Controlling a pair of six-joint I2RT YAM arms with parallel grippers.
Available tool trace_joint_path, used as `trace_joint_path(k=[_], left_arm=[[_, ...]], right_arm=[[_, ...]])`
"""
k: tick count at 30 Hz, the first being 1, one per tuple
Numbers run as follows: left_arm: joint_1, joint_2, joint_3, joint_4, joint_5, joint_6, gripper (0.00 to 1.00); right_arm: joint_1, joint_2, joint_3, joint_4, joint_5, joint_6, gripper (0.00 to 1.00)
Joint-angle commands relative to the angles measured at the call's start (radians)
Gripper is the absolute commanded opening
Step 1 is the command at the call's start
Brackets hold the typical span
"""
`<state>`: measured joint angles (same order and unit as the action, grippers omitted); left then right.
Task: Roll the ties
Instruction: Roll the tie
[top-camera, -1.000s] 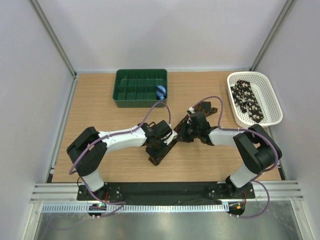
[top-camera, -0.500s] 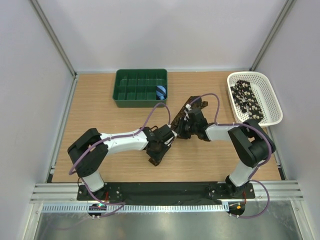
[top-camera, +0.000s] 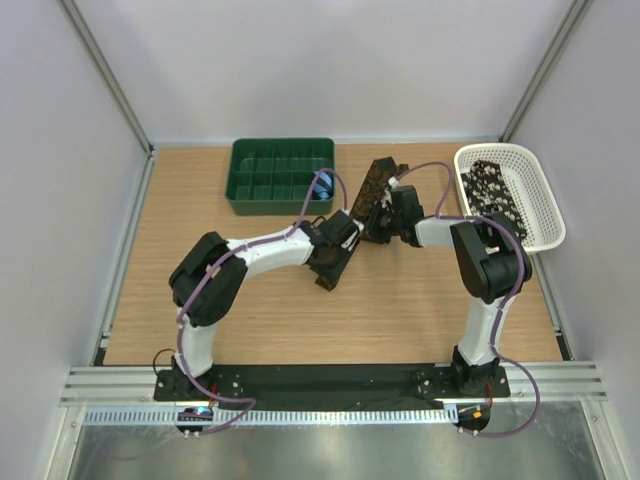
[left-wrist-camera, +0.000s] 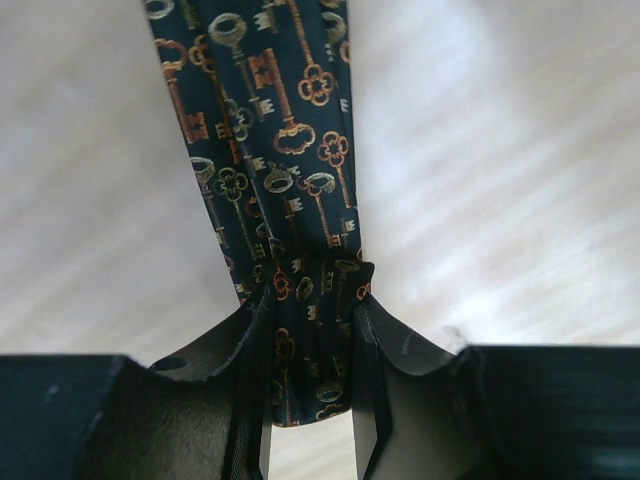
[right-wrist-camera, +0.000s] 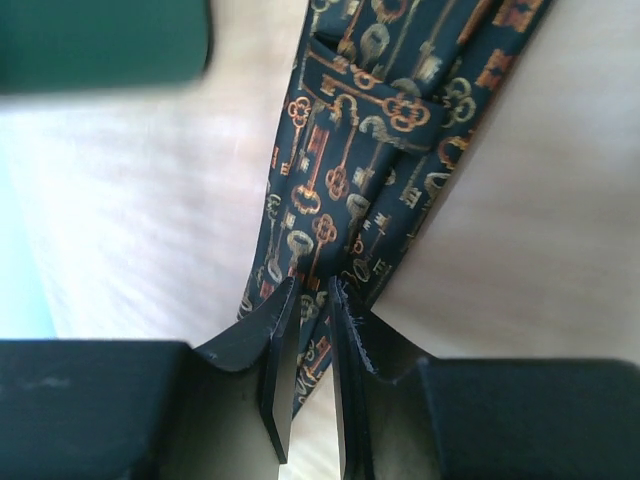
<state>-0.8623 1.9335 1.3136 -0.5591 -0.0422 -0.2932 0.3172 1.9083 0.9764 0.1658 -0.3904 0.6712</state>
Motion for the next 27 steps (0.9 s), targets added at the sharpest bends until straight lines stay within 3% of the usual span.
trace_joint_path(k=[1,5,8,12,19,23,27], left_arm=[[0.058,0.133,0.045,0.022,-0.079,0.066,0.21],[0.078,0.176,0.072,0.031,-0.074,0.083,0.21],[0.08,0.18,0.073,0.031,-0.073,0.091,0.21],[0.082,0.177,0.072,0.028,-0.059,0.103,0.21],[0.082,0.179,0.078,0.002,-0.028,0.117,0.21],[0.082,0.183,0.091,-0.024,-0.015,0.123,0.21],[0.083,0.186,0.093,-0.036,-0.007,0.129,0.21]], right_arm=[[-0.035,0.069,0.047,-0.111,0.101,-0.058,0.26],[-0.035,0.093,0.11,-0.106,0.104,-0.061,0.29],[-0.036,0.074,0.13,-0.085,0.071,-0.064,0.42],[-0.04,-0.101,0.094,-0.054,0.11,-0.104,0.49],[-0.035,-0.498,-0.184,-0.018,0.257,-0.189,0.52],[0.061,-0.716,-0.294,-0.106,0.385,-0.295,0.52],[0.329,-0.9,-0.405,-0.104,0.58,-0.398,0.53]])
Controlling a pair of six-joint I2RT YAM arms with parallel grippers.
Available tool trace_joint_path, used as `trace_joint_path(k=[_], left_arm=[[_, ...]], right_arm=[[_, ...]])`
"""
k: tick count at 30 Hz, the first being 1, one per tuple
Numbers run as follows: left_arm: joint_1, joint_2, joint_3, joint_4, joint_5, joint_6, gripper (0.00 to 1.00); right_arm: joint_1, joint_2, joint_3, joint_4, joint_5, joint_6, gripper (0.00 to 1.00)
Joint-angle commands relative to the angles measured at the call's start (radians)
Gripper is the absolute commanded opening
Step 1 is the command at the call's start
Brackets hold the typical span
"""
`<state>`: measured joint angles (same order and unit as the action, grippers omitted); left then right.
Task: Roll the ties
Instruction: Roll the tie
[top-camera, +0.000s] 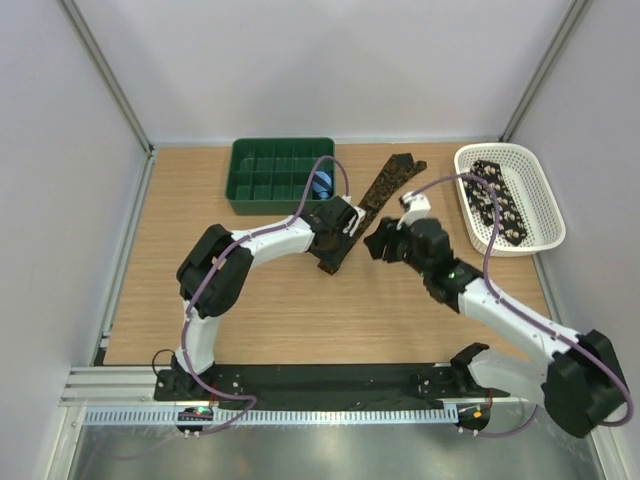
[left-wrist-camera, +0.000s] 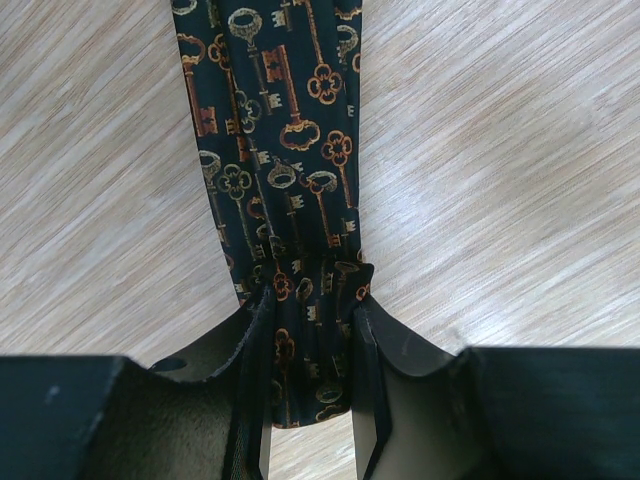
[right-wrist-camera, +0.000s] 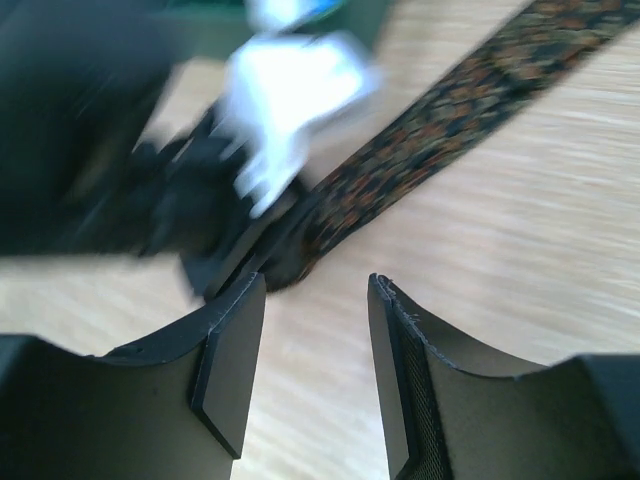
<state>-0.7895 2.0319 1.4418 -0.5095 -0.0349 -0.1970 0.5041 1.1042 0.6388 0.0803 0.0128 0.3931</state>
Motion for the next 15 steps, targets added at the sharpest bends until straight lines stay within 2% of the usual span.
trace_joint_path(k=[1,3,8,11,15], left_arm=[[0.01,0.088,-0.035,-0.086,-0.014,0.036,0.21],[0.01,0.096,-0.035,-0.092,-0.011,0.037,0.21],[0.01,0.116,-0.011,-0.141,0.024,0.044,0.2],[0.009,0.125,0.009,-0.175,0.029,0.042,0.21],[0.009,0.142,0.04,-0.242,0.092,0.047,0.21]], right_arm=[[0.187,-0.124,-0.112,-0.011,0.255,-0.146,0.53],[0.267,-0.199,-0.171,0.016,0.277,-0.169,0.53],[0.416,-0.228,-0.222,0.067,0.331,-0.258,0.49],[0.555,-0.137,-0.174,0.065,0.384,-0.316,0.48],[0.783,0.087,-0.078,0.079,0.646,-0.505,0.5]])
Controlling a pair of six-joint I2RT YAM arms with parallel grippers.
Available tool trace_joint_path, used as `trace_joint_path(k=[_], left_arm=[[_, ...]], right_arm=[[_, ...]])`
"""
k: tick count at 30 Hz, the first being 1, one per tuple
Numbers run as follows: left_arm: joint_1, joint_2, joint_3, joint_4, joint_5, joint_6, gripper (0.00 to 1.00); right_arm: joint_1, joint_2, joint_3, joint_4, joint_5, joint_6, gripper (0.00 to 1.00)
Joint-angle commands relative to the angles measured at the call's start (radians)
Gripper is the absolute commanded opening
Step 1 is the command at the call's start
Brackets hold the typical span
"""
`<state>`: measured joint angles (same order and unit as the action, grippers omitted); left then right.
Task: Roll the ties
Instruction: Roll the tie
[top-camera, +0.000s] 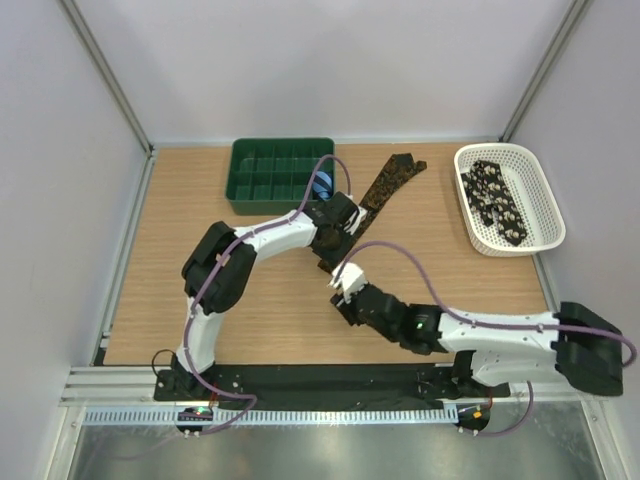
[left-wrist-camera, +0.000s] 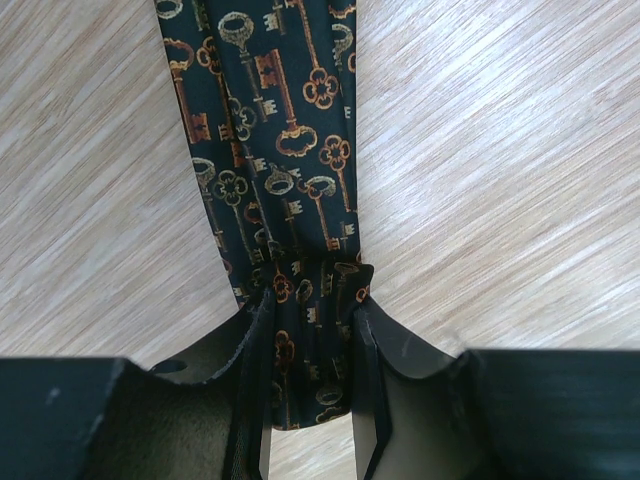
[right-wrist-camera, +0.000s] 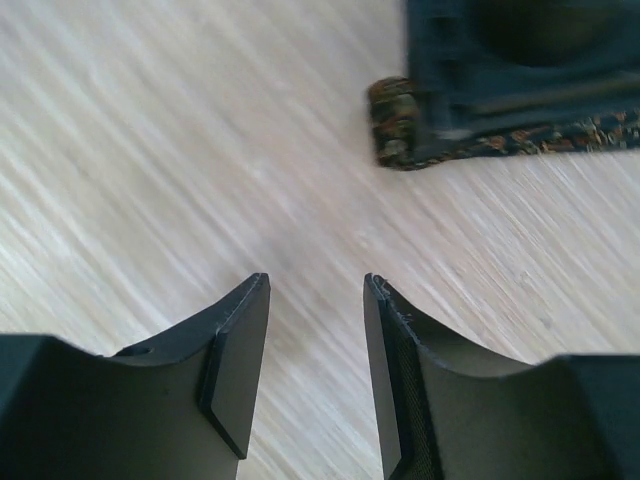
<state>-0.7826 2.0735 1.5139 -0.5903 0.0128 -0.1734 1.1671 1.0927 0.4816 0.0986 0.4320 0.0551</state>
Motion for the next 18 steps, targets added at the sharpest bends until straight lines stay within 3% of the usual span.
trace_joint_path(k=[1,3,4,8,18], left_arm=[[0.003,0.111,-0.018,-0.192,0.053,0.026,0.21],[0.005,0.117,-0.006,-0.216,0.076,0.029,0.21],[0.003,0.132,0.029,-0.28,0.097,0.034,0.21],[0.005,0.154,0.06,-0.336,0.122,0.041,0.21],[0.006,0.195,0.15,-0.463,0.151,0.069,0.21]], right_arm=[[0.141,0.218,0.144,0.046,0.247,-0.193,0.5],[0.192,0.324,0.211,-0.006,0.315,-0.234,0.5],[0.218,0.473,0.347,-0.07,0.397,-0.32,0.52],[0.227,0.654,0.452,-0.157,0.47,-0.392,0.56],[0.189,0.854,0.635,-0.286,0.541,-0.497,0.7]])
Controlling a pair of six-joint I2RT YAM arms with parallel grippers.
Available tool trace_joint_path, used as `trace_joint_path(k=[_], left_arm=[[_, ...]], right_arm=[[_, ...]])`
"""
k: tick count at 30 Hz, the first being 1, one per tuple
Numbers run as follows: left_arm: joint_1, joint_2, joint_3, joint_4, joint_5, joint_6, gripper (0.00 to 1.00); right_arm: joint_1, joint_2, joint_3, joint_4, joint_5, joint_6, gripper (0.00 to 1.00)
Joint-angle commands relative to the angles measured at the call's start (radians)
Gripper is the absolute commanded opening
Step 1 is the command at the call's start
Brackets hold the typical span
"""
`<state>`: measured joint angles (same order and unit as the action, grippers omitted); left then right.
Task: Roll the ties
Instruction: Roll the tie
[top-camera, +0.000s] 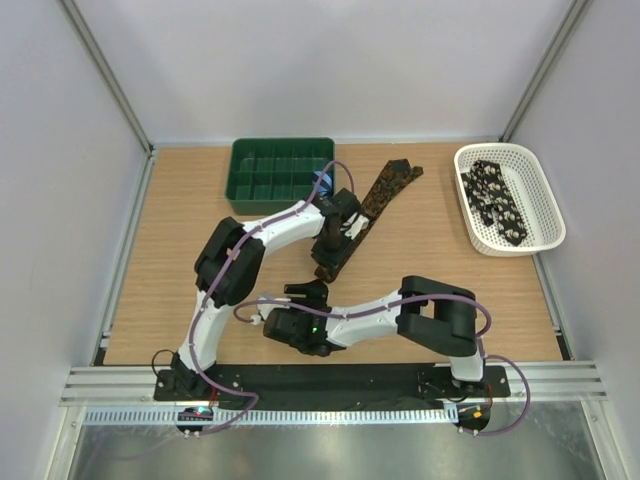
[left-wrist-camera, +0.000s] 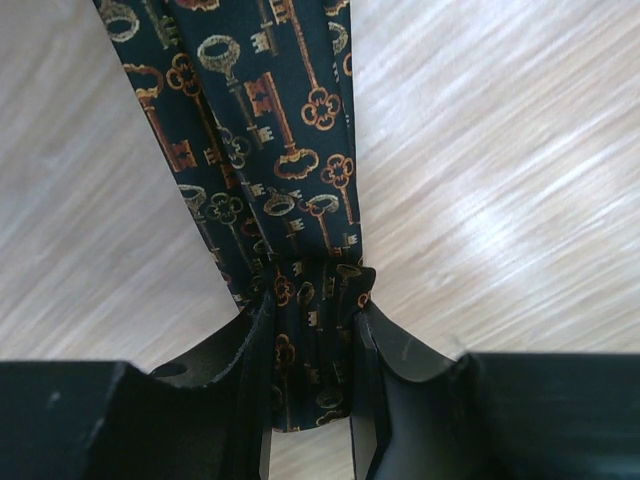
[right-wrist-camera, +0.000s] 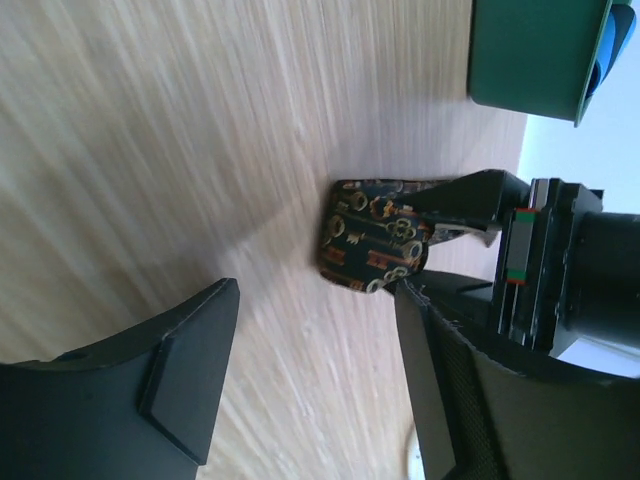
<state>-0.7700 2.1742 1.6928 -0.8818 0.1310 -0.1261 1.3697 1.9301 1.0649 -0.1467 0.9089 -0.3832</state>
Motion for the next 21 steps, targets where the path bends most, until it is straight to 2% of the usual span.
trace_joint_path(k=[1,8,21], left_arm=[[-0.006,0.098,-0.016,-0.186,0.036,0.025,0.21],[-0.006,0.11,0.021,-0.223,0.07,0.031,0.21],[-0.005,0.111,0.038,-0.233,0.104,0.02,0.21]], right_arm=[[-0.018,0.026,0.053,-0.034,0.067,-0.066,0.71],[-0.055,0.067,0.081,-0.008,0.044,-0.089,0.76],[-0.073,0.165,0.141,-0.042,0.07,-0.053,0.74]])
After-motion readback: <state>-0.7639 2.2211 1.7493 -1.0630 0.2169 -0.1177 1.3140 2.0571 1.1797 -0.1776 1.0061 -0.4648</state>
